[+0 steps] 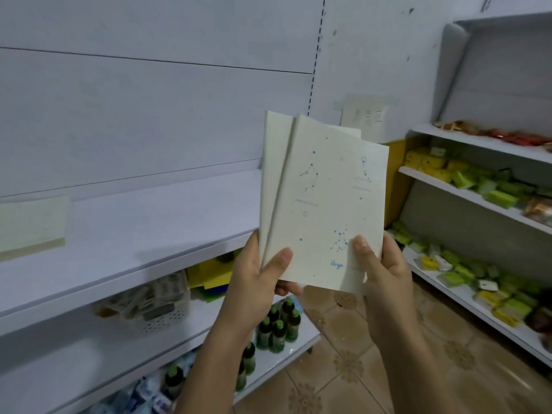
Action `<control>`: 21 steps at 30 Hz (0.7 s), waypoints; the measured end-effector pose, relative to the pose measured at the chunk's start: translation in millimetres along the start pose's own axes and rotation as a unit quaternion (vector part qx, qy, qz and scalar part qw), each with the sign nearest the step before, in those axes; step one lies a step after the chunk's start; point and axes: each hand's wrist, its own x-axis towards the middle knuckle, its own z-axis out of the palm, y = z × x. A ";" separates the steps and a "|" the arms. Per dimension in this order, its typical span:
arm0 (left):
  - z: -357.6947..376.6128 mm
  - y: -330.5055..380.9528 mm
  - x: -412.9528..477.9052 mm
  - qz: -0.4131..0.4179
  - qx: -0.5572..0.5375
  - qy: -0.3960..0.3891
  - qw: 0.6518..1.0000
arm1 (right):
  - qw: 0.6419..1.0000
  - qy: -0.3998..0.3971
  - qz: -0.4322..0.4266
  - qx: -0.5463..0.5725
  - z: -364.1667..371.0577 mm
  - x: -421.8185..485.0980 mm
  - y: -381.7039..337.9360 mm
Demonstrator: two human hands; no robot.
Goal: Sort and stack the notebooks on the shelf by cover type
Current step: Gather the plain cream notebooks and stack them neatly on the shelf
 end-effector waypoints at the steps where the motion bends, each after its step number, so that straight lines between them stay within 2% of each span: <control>1: 4.8 -3.4 7.1 -0.002 -0.002 -0.005 1.000 | 1.000 0.005 -0.003 0.000 -3.6 7.6 1.8; 10: 33.8 -45.7 116.8 -0.019 -0.013 -0.036 0.999 | 0.999 0.045 -0.011 -0.028 -21.4 109.2 30.0; 15: 54.2 -57.1 205.8 -0.036 -0.063 -0.051 0.996 | 0.996 0.077 -0.020 -0.047 -24.0 192.3 32.6; 21: 66.8 -76.5 278.9 -0.025 -0.064 -0.085 0.994 | 0.994 0.100 -0.005 -0.046 -27.0 258.0 56.8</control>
